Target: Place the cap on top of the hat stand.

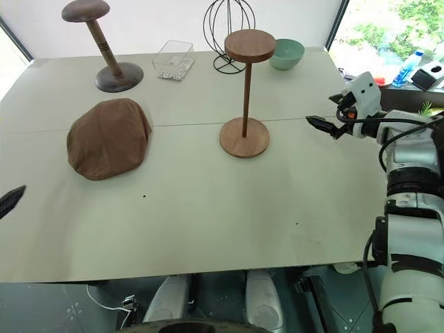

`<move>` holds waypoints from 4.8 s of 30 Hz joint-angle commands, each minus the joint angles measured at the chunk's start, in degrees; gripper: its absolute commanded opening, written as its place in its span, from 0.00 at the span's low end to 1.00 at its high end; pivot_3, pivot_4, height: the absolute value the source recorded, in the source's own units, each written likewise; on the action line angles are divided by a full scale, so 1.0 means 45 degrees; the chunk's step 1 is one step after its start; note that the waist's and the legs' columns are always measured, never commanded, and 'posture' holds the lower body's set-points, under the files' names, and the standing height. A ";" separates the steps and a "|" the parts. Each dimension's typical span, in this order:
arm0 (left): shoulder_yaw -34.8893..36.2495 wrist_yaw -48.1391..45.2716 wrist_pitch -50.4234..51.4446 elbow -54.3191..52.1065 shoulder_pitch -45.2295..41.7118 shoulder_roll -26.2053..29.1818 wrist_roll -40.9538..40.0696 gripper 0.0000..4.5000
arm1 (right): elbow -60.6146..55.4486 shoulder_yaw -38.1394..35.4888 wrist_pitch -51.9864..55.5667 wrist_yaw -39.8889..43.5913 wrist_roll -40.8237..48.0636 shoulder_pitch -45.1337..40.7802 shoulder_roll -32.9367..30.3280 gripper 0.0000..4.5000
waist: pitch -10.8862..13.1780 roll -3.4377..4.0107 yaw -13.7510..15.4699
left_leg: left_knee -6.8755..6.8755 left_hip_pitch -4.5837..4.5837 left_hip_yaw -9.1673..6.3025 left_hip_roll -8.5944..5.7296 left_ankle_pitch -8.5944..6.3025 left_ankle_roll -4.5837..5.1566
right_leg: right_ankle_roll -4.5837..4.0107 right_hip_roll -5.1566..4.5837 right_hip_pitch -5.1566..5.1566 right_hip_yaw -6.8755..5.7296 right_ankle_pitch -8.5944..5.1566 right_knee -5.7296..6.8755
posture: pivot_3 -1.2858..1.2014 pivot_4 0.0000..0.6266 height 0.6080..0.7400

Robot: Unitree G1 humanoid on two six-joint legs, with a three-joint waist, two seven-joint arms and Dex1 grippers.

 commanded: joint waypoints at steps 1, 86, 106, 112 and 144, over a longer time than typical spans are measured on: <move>-0.1308 -0.0251 -0.0889 -0.0559 -0.0319 0.0627 0.0855 1.00 | -0.3643 -0.0050 0.1153 0.1989 0.1367 0.0808 -0.0835 0.98 | -0.0001 -0.0001 -0.0020 | 0.0000 0.0001 -0.0004 0.0006 0.0000 0.0000 | 0.0003 0.0009 0.0000 0.0000 0.0000 0.0001 | 0.52 0.24 1.00; -1.3379 0.1879 -0.9254 0.8066 -2.0227 -0.4027 0.7672 0.01 | -1.0610 -0.2841 0.7093 0.0118 0.6573 0.2093 -0.3858 1.00 | -0.0010 0.0005 0.0248 | 0.0192 -0.0039 -0.0008 -0.0004 -0.0013 0.0030 | 0.0168 0.0040 0.0040 0.0038 0.0098 0.0041 | 0.52 0.24 1.00; -1.4336 0.2193 -0.9596 0.7536 -1.8242 -0.4628 0.9127 0.01 | -1.0713 -0.2654 0.7023 -0.0519 0.6935 0.1913 -0.3270 1.00 | -0.0011 0.0006 0.0274 | 0.0206 -0.0038 -0.0002 -0.0004 -0.0015 0.0034 | 0.0178 0.0047 0.0043 0.0058 0.0104 0.0044 | 0.52 0.24 1.00; -1.4162 0.1545 -0.8973 0.6358 -1.7492 -0.4483 0.8598 0.37 | -1.0635 -0.2399 0.6821 -0.0338 0.6802 0.1780 -0.3288 1.00 | -0.0013 0.0010 0.0268 | 0.0205 -0.0031 -0.0002 -0.0001 -0.0017 0.0037 | 0.0178 0.0051 0.0043 0.0063 0.0104 0.0046 | 0.52 0.24 1.00; -0.9243 -0.8329 0.7123 0.3924 -1.7244 0.3403 -0.4682 0.99 | -1.5354 -0.0576 0.7128 -0.3751 0.5450 0.2793 -0.2275 1.00 | -0.0008 0.0011 0.0149 | 0.0205 -0.0025 -0.0006 0.0035 -0.0024 0.0049 | 0.0161 0.0091 0.0036 0.0069 0.0095 0.0046 | 0.52 0.24 1.00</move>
